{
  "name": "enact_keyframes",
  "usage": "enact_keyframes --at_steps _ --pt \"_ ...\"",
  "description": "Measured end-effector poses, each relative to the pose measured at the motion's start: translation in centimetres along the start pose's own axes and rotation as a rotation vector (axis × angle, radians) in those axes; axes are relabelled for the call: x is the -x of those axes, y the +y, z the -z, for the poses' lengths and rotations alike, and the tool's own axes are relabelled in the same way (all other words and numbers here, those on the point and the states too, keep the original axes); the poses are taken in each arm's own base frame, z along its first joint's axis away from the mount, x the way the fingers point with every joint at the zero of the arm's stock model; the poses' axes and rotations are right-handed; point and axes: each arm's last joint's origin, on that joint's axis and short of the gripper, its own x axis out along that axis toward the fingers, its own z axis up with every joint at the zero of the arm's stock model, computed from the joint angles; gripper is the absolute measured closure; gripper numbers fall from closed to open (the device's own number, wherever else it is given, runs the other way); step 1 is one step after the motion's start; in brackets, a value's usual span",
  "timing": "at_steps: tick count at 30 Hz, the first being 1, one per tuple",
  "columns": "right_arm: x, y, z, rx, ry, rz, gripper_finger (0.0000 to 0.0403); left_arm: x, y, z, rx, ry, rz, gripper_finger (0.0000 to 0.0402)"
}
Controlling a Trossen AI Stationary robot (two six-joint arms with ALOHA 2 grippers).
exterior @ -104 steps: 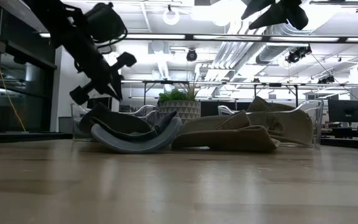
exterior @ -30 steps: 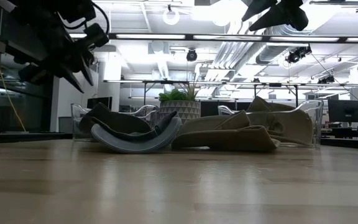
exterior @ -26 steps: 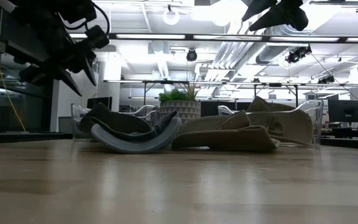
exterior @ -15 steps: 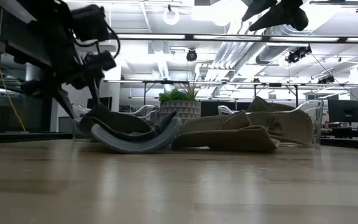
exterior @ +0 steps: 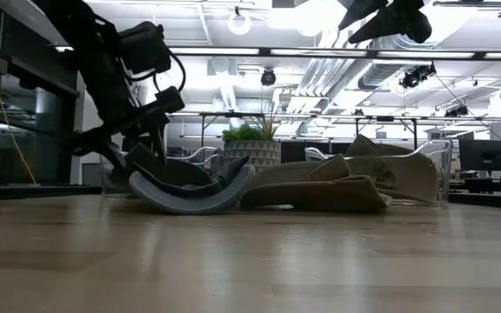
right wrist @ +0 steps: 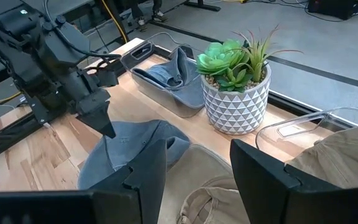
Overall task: Pick & Place hat
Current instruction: Put the blue cap into the left transparent bin
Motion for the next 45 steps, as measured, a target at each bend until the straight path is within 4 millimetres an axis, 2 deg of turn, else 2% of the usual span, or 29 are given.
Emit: enact_keyframes --at_steps 7,15,23,29,39,45 --pt "0.0 0.0 0.0 0.000 0.000 0.000 0.0231 -1.2 0.2 -0.2 0.007 0.005 -0.041 0.0167" --pt "0.0 0.0 0.0 0.000 0.000 0.000 0.0231 -2.8 -0.2 -0.3 0.027 0.055 -0.010 0.0167" --pt "0.0 0.0 0.0 0.000 0.000 -0.001 0.0231 -3.2 -0.1 -0.4 0.032 0.049 -0.024 0.0173" --pt "0.0 0.0 0.0 0.000 0.000 -0.001 0.0231 -3.1 -0.1 -0.3 0.033 0.070 -0.022 0.0233" --pt "0.0 0.0 0.0 0.000 0.000 -0.001 0.0231 -3.1 0.1 -0.2 0.032 0.089 -0.040 0.0385" --pt "0.0 0.0 0.0 0.000 0.000 -0.001 0.0231 -3.1 0.2 -0.2 -0.010 0.115 -0.046 0.0396"
